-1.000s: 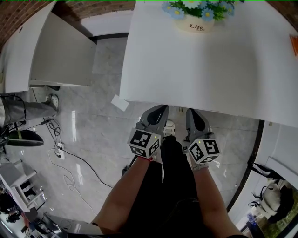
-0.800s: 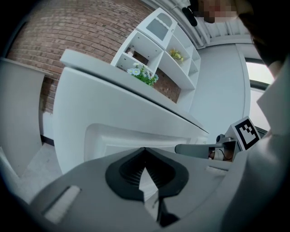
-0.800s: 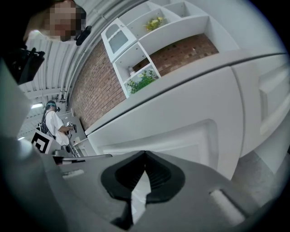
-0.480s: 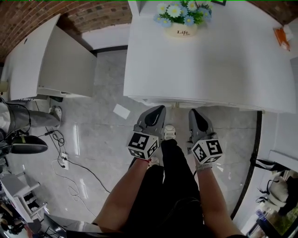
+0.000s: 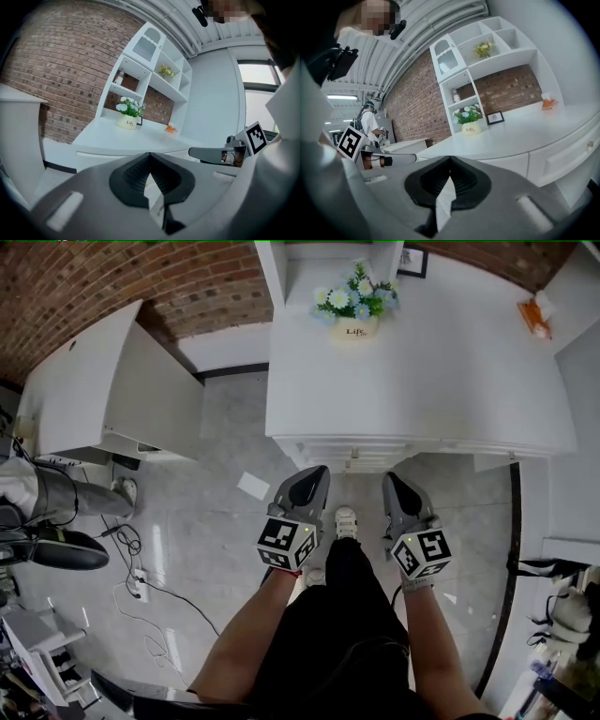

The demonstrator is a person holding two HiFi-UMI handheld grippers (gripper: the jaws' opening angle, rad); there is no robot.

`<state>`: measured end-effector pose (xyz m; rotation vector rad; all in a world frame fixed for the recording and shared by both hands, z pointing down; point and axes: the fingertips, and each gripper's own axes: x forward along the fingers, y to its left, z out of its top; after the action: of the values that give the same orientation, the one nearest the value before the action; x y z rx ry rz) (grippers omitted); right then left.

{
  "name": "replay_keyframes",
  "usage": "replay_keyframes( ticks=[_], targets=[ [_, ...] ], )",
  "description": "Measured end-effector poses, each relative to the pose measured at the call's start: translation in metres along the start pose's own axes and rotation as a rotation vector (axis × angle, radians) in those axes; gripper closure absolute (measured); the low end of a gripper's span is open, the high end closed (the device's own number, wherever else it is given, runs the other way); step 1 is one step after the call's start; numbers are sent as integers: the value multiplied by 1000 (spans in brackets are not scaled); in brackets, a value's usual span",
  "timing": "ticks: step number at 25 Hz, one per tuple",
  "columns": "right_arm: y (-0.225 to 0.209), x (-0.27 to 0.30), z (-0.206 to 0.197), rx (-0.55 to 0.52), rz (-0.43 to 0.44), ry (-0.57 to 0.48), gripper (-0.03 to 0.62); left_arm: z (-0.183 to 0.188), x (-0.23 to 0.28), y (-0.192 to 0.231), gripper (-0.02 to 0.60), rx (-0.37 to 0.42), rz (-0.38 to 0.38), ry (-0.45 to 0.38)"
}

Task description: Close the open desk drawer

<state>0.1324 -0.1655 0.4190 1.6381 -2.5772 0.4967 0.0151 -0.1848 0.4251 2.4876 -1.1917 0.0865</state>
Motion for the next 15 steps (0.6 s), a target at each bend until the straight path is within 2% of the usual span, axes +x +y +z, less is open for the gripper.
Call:
replay_keyframes(
  ticks=[9, 15],
  targets=[
    [43, -53, 33, -83, 11, -27, 593, 28, -53, -27, 580, 21, -12, -38],
    [68, -85, 47, -107, 4, -55, 594, 30, -89, -42, 580, 32, -10, -32]
  ],
)
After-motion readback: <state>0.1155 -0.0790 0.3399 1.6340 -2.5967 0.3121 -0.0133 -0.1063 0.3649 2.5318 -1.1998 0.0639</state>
